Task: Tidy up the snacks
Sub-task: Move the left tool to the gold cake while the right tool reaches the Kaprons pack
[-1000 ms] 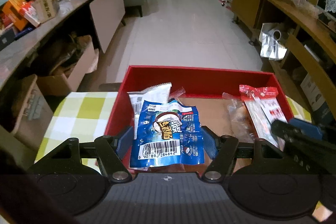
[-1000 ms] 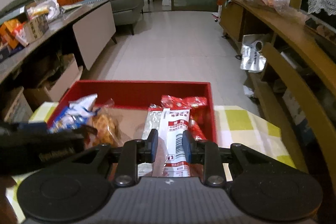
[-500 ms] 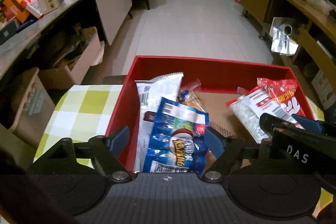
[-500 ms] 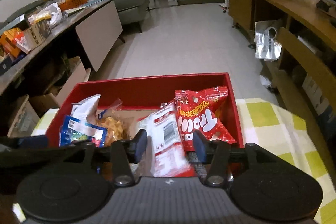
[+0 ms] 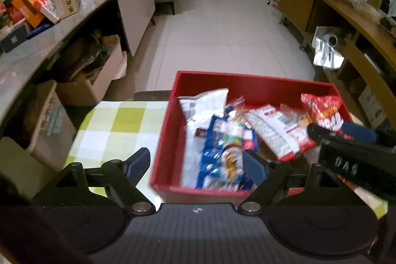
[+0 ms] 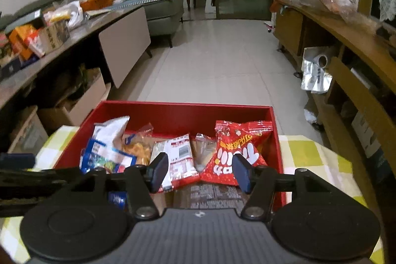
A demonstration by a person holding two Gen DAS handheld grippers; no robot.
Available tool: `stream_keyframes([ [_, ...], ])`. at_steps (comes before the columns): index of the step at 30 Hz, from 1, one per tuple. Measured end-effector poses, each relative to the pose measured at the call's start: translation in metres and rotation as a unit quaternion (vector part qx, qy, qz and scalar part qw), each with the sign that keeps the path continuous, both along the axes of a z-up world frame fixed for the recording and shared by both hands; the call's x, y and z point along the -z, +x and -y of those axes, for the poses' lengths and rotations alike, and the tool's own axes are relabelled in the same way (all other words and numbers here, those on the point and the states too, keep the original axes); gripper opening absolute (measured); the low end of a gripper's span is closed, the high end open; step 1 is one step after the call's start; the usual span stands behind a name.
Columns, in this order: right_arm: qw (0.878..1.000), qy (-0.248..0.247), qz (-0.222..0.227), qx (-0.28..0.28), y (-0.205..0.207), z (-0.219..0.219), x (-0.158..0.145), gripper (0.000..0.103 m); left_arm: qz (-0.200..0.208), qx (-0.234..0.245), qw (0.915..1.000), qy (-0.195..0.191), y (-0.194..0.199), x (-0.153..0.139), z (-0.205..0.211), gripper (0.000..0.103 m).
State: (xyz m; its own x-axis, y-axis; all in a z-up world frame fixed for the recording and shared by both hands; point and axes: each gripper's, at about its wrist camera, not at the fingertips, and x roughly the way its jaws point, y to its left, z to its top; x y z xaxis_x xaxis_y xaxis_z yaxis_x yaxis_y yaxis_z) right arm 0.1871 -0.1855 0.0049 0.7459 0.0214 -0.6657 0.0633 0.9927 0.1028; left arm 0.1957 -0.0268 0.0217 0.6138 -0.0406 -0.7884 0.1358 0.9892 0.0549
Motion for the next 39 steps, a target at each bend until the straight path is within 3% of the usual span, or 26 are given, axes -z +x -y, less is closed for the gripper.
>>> stream_keyframes([
  [7,0.999,0.034,-0.007,-0.011,-0.023,-0.007,-0.025,0.064,-0.024,0.021,0.9995,0.008,-0.040,-0.004,-0.036,0.090],
  [12,0.999,0.004,-0.016,-0.047,-0.051,-0.034,-0.036,0.064,-0.055,0.033,0.9973,0.034,-0.068,0.013,-0.060,0.092],
  [17,0.996,0.024,-0.039,-0.078,-0.086,-0.048,-0.035,0.064,-0.115,0.046,0.9917,0.036,-0.084,0.044,-0.079,0.092],
  [23,0.992,0.022,-0.067,-0.104,-0.123,-0.067,-0.029,0.064,-0.135,0.070,0.9858,0.072,-0.093,0.065,-0.074,0.092],
  [30,0.985,0.028,-0.108,-0.135,-0.153,-0.084,-0.013,0.064,-0.169,0.061,0.9819,0.059,-0.085,0.082,-0.081,0.093],
  [34,0.980,0.023,-0.130,-0.151,-0.164,-0.096,-0.003,0.064,-0.186,0.059,0.9805,0.023,-0.083,0.080,-0.088,0.076],
  [39,0.974,0.018,-0.161,-0.161,-0.177,-0.106,0.013,0.064,-0.181,0.070,0.9805,0.028,-0.090,0.075,-0.078,0.051],
])
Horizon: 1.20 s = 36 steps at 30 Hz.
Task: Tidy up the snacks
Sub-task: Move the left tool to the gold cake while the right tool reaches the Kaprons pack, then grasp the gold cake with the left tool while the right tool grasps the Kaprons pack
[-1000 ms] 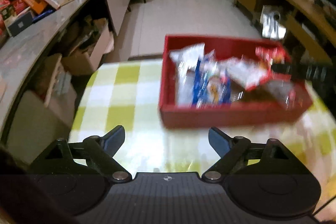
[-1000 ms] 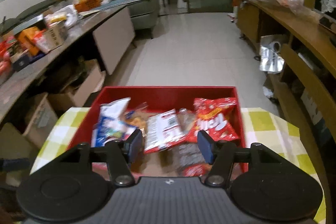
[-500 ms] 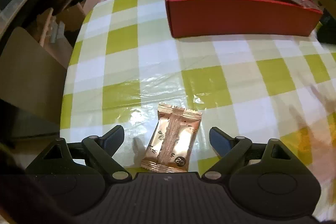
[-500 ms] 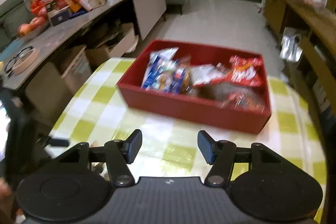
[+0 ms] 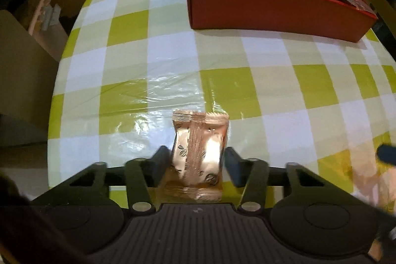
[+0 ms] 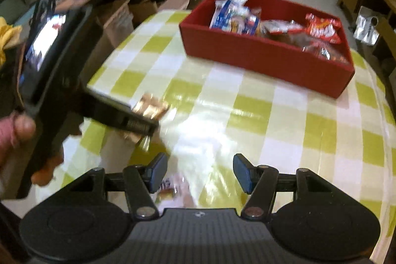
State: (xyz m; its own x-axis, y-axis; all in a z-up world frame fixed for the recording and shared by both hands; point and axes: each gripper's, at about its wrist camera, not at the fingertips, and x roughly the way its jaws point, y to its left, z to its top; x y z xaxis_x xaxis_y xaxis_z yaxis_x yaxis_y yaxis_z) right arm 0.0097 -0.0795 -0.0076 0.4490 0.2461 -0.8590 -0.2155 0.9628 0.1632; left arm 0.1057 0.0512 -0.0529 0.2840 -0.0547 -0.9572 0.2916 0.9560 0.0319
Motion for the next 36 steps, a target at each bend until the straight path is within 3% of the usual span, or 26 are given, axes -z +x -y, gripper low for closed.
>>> stream_keyframes([
  [9,0.992,0.028,-0.117,-0.031,-0.015,-0.025,0.038,0.064,0.006,-0.031,0.9994,-0.014,-0.022,-0.016,-0.005,0.046],
  [11,0.987,0.052,-0.150,-0.033,-0.017,-0.030,0.047,0.064,0.009,-0.043,0.9988,-0.019,-0.026,-0.021,-0.010,0.046],
  [17,0.978,0.085,-0.180,-0.058,-0.011,-0.043,0.057,0.064,0.009,-0.057,0.9976,-0.039,-0.028,-0.027,-0.018,0.047],
  [18,0.980,0.087,-0.172,-0.055,-0.007,-0.042,0.055,0.064,0.008,-0.056,0.9976,-0.040,-0.028,-0.026,-0.018,0.047],
  [22,0.995,-0.013,-0.099,-0.021,0.011,-0.032,0.045,0.069,0.004,-0.053,0.9976,-0.045,-0.027,-0.026,-0.020,0.047],
  [25,0.997,-0.047,-0.066,0.021,0.019,-0.018,0.037,0.069,0.005,-0.054,0.9974,-0.046,-0.027,-0.026,-0.021,0.047],
  [30,0.997,-0.047,-0.043,0.048,0.021,-0.014,0.025,0.069,0.010,-0.067,0.9967,-0.044,-0.023,-0.027,-0.024,0.047],
  [33,0.993,-0.093,-0.028,0.065,0.026,-0.010,0.025,0.070,0.010,-0.066,0.9968,-0.044,-0.025,-0.028,-0.024,0.048],
  [34,0.993,-0.083,-0.030,0.075,0.028,-0.007,0.025,0.070,0.009,-0.065,0.9969,-0.043,-0.025,-0.027,-0.024,0.048],
  [36,0.996,-0.017,-0.044,0.078,0.030,-0.006,0.023,0.070,0.010,-0.066,0.9969,-0.042,-0.024,-0.027,-0.023,0.048],
])
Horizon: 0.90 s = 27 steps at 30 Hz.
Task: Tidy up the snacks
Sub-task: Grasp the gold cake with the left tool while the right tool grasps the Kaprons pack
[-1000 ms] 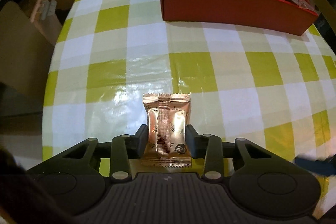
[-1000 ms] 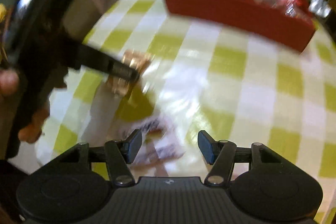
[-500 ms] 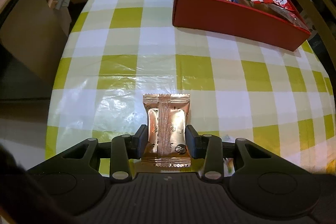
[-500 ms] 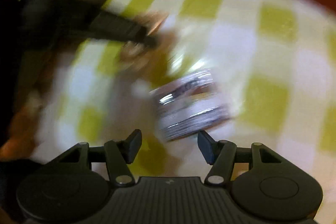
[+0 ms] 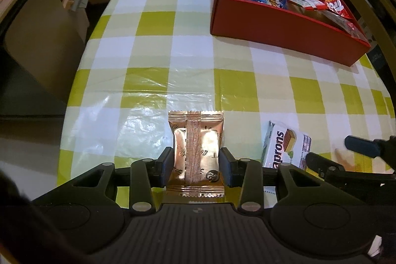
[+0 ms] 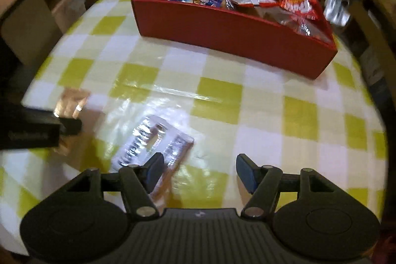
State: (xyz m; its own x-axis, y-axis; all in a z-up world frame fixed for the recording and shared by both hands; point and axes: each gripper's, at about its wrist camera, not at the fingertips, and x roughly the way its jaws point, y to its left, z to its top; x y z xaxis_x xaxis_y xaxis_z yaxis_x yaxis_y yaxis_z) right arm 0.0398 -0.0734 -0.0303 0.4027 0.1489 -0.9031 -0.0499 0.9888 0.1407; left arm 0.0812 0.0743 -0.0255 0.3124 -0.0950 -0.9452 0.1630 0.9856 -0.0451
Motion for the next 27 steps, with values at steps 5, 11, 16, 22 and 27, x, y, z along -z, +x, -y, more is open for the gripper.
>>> stream_keyframes([
  [5,0.999,0.036,-0.002,0.015,0.009,-0.023,0.006,0.070,0.007,-0.010,0.9999,0.008,0.002,-0.001,0.003,0.048],
  [11,0.999,-0.031,0.010,-0.020,0.013,-0.046,0.018,0.074,0.002,-0.012,0.9996,0.026,0.002,0.005,0.000,0.049],
  [16,0.996,-0.068,-0.008,-0.053,0.007,-0.024,0.025,0.064,-0.020,0.009,0.9996,0.019,0.000,0.016,0.004,0.049],
  [22,0.998,-0.047,-0.013,-0.049,-0.002,0.005,0.023,0.064,-0.013,0.033,0.9987,0.035,-0.008,0.021,0.022,0.066],
  [27,0.998,-0.051,-0.003,-0.047,0.004,0.001,0.025,0.065,-0.005,0.001,0.9988,0.048,-0.004,0.028,0.022,0.086],
])
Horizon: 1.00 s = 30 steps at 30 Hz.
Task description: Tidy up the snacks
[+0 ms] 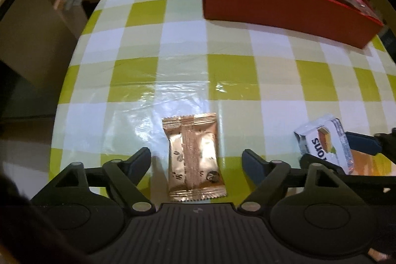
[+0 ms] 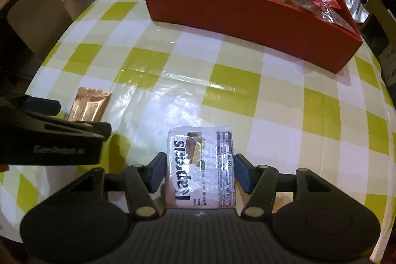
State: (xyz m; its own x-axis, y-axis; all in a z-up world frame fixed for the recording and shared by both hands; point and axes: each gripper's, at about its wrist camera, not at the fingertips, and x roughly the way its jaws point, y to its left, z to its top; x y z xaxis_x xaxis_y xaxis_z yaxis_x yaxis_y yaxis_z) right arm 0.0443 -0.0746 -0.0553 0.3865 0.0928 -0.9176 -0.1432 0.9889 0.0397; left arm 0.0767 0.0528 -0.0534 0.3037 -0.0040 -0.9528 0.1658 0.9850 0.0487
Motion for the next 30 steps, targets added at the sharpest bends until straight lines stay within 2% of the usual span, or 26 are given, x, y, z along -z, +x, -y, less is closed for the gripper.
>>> stream_keyframes([
  [2,1.000,-0.006,0.001,-0.003,0.000,-0.001,0.004,0.069,-0.002,-0.008,0.9999,0.011,0.001,0.005,0.000,0.089],
  [3,1.000,-0.006,0.003,-0.005,0.000,-0.001,0.005,0.074,0.000,-0.013,0.9998,0.016,0.001,0.007,0.000,0.091],
  [5,1.000,0.012,0.004,-0.002,0.001,0.003,0.007,0.079,0.006,-0.022,0.9996,0.019,0.001,0.008,0.000,0.093],
  [8,0.999,0.047,-0.004,-0.006,0.003,0.006,0.011,0.100,0.000,-0.033,0.9994,0.007,0.002,0.008,-0.004,0.093],
  [9,0.999,0.047,-0.010,-0.013,0.003,0.003,0.013,0.103,-0.003,-0.037,0.9993,0.001,0.003,0.009,-0.006,0.093],
  [11,0.999,0.008,-0.013,-0.043,0.002,-0.010,0.016,0.103,-0.010,-0.043,0.9990,-0.007,0.004,0.011,-0.010,0.096],
  [14,0.998,-0.015,-0.011,-0.057,-0.003,-0.015,0.018,0.103,-0.010,-0.040,0.9991,-0.008,0.004,0.011,-0.009,0.094],
  [15,0.998,-0.017,-0.008,-0.056,-0.004,-0.012,0.016,0.101,-0.010,-0.039,0.9991,-0.011,0.004,0.010,-0.009,0.093],
  [17,0.999,-0.012,-0.001,-0.045,-0.005,-0.005,0.011,0.087,-0.009,-0.035,0.9992,-0.014,0.001,0.007,-0.007,0.083],
  [18,0.999,-0.015,0.007,-0.045,-0.006,-0.002,0.008,0.069,-0.008,-0.032,0.9994,-0.014,0.000,0.006,-0.005,0.079],
  [19,0.999,-0.009,0.007,-0.046,-0.006,0.001,0.006,0.064,-0.006,-0.029,0.9995,-0.015,-0.002,0.004,-0.002,0.073],
  [21,0.999,-0.011,0.011,-0.049,-0.008,0.002,0.007,0.064,-0.002,-0.025,0.9996,-0.010,-0.005,0.000,0.003,0.062],
  [22,0.998,-0.015,0.016,-0.054,-0.010,0.002,0.006,0.063,0.000,-0.025,0.9997,-0.007,-0.006,-0.001,0.005,0.051],
  [23,0.998,-0.021,0.019,-0.058,-0.012,0.001,0.005,0.063,0.000,-0.026,0.9996,-0.010,-0.007,-0.002,0.006,0.048],
  [25,0.997,-0.032,0.029,-0.059,-0.014,0.002,0.002,0.063,-0.001,-0.025,0.9995,-0.017,-0.008,-0.003,0.009,0.047],
  [28,0.998,-0.022,0.037,-0.047,-0.015,0.011,-0.006,0.063,0.011,-0.010,0.9998,0.010,-0.012,-0.004,0.022,0.047],
  [30,0.998,-0.016,0.045,-0.039,-0.015,0.017,-0.012,0.063,0.013,-0.007,0.9999,0.006,-0.013,-0.006,0.026,0.047],
])
